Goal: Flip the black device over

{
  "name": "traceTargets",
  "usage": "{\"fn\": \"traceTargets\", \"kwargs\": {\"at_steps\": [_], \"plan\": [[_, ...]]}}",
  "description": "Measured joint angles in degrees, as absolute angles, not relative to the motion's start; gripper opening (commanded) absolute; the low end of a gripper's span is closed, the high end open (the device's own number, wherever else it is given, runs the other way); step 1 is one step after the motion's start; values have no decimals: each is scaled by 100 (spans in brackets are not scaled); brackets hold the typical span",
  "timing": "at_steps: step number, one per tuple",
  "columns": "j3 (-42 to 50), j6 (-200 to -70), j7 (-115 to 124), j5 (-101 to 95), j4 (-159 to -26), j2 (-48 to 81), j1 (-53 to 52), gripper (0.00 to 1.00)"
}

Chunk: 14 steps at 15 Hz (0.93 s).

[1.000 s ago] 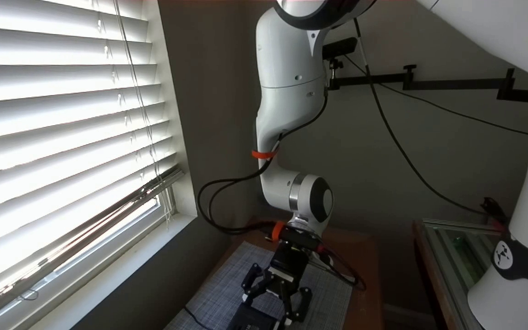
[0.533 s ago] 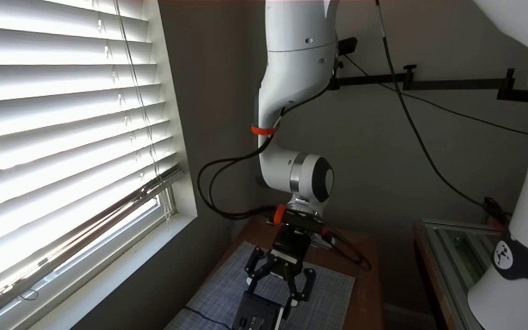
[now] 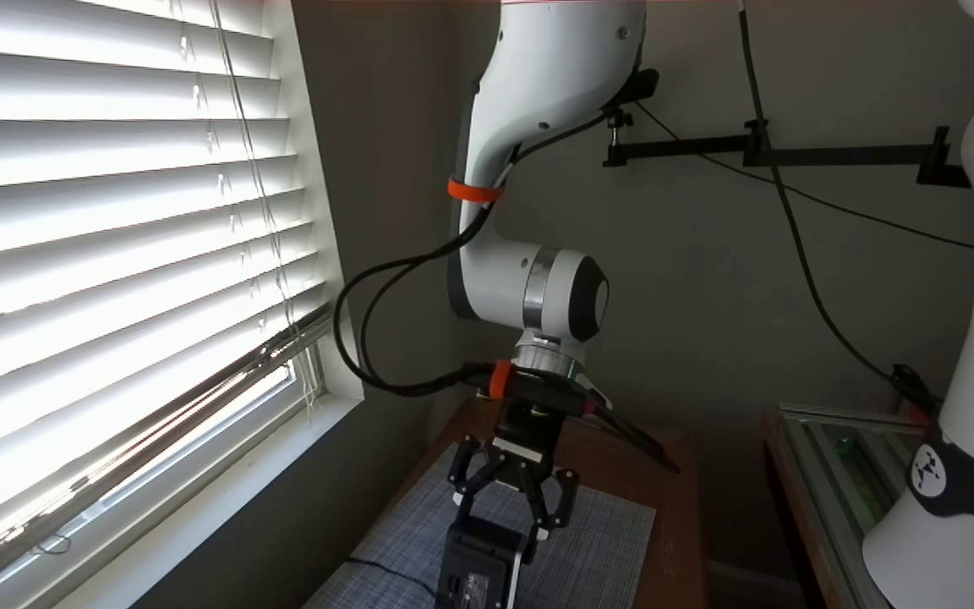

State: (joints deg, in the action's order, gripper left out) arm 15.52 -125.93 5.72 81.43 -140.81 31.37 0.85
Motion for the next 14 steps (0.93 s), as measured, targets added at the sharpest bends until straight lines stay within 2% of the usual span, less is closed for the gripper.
{"fn": "traceTargets", "kwargs": {"at_steps": [6, 14], "plan": [[1355, -13386, 1286, 7624, -14287, 2654, -11, 62], [1239, -13477, 1699, 7296, -14303, 2581, 5, 62]]}}
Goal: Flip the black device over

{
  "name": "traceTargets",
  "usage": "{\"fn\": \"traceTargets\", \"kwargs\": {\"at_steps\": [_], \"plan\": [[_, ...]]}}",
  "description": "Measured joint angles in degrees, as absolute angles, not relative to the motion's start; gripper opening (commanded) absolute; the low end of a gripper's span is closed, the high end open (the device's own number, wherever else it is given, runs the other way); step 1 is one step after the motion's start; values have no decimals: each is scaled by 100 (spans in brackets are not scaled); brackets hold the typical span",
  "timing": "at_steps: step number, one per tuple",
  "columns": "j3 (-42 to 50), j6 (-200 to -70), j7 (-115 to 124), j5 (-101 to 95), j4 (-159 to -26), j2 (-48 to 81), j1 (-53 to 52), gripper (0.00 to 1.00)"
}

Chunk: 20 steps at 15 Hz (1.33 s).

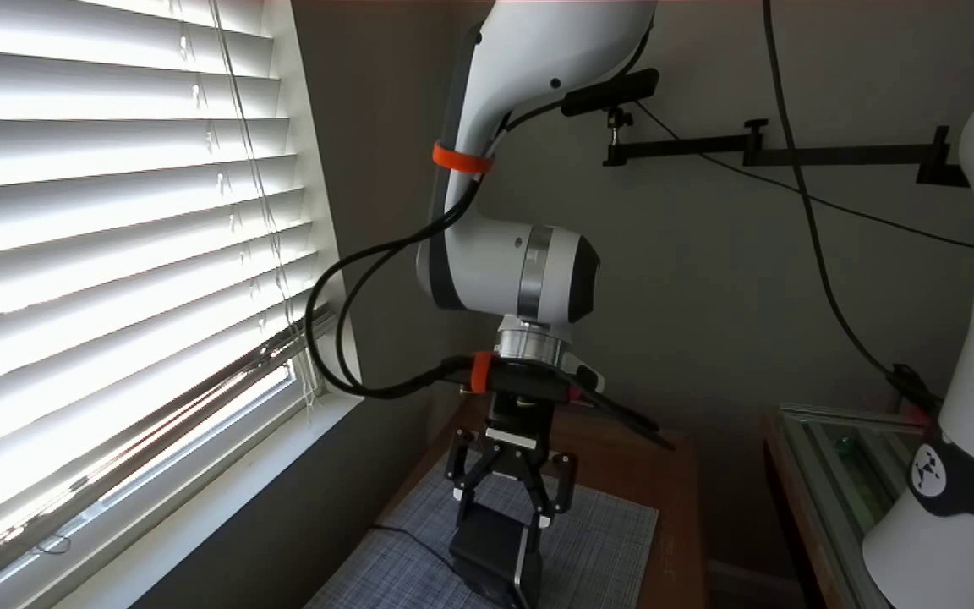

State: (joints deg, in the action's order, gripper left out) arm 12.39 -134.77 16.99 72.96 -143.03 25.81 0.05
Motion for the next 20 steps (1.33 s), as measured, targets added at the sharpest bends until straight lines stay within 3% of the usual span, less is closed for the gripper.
{"fn": "traceTargets", "kwargs": {"at_steps": [20], "plan": [[771, -13585, 1787, 7288, -14267, 2582, -68, 62]]}}
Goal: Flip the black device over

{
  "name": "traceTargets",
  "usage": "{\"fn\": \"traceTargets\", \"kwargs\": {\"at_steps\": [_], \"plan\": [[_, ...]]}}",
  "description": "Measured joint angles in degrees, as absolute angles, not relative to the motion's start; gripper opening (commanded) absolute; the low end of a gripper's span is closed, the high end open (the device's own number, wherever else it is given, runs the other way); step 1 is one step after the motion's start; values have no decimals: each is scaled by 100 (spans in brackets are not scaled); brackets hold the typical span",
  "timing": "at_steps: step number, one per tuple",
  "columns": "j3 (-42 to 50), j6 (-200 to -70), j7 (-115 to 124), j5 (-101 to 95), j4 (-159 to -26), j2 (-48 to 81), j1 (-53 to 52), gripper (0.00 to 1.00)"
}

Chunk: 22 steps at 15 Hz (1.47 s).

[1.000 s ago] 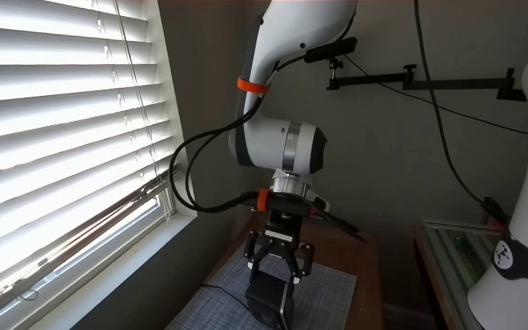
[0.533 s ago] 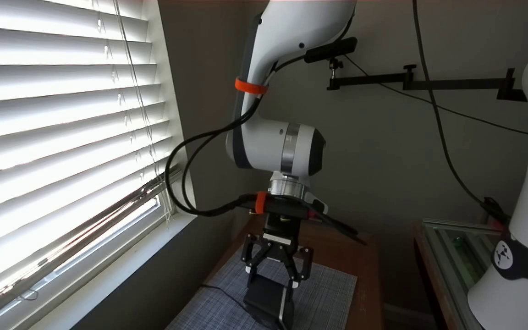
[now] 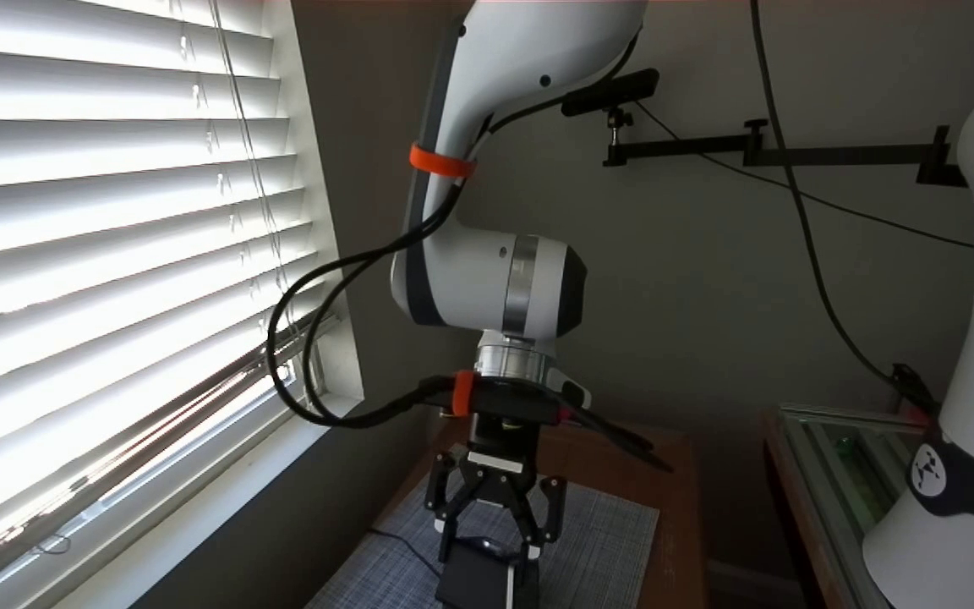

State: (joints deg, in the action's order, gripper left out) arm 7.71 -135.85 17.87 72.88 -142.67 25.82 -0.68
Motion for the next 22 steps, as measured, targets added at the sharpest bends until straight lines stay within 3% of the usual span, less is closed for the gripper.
{"fn": "traceTargets", "kwargs": {"at_steps": [4, 6, 9, 13, 22], "plan": [[673, -13741, 1911, 7225, -14205, 2582, -199, 62], [659, -13754, 1972, 7137, -14191, 2583, -219, 86], [658, -13756, 2002, 7075, -14183, 2583, -220, 100], [654, -13965, 1904, 6988, -14182, 2549, -247, 100], [495, -15733, 2037, 5231, -14710, 1617, -892, 100]]}}
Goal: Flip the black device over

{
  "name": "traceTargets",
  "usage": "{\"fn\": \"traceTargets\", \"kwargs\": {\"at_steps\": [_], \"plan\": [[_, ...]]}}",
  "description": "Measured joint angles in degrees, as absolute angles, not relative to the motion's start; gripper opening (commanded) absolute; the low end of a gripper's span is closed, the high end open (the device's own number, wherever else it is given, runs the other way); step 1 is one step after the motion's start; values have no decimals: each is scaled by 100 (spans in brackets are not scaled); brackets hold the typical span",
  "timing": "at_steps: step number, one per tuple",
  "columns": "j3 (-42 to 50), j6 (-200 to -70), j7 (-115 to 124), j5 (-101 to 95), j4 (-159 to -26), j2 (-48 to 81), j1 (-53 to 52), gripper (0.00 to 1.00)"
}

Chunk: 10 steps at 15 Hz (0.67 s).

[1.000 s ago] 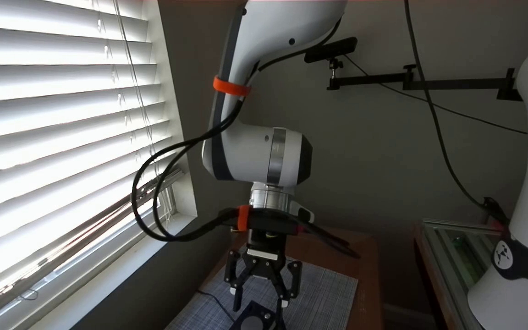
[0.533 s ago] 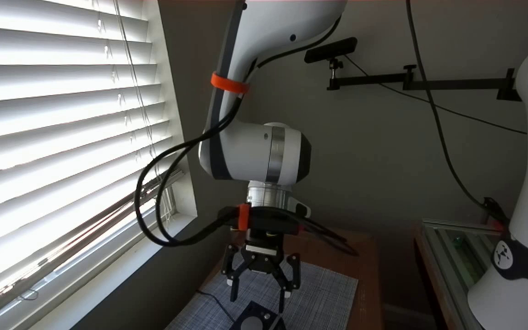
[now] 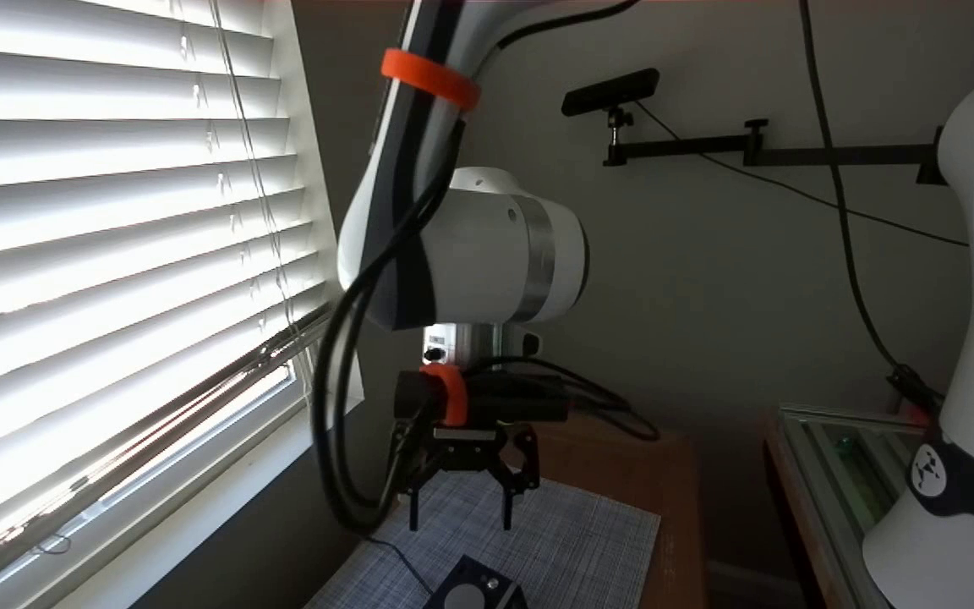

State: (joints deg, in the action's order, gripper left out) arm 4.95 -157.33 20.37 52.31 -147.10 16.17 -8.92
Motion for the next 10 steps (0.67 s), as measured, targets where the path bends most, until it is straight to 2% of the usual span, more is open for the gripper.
{"fn": "traceTargets", "kwargs": {"at_steps": [4, 10], "plan": [[450, -16415, 2273, 3916, -15119, 1230, -1067, 100], [1107, -16858, 2710, 2036, -15530, 845, -1626, 100]]}}
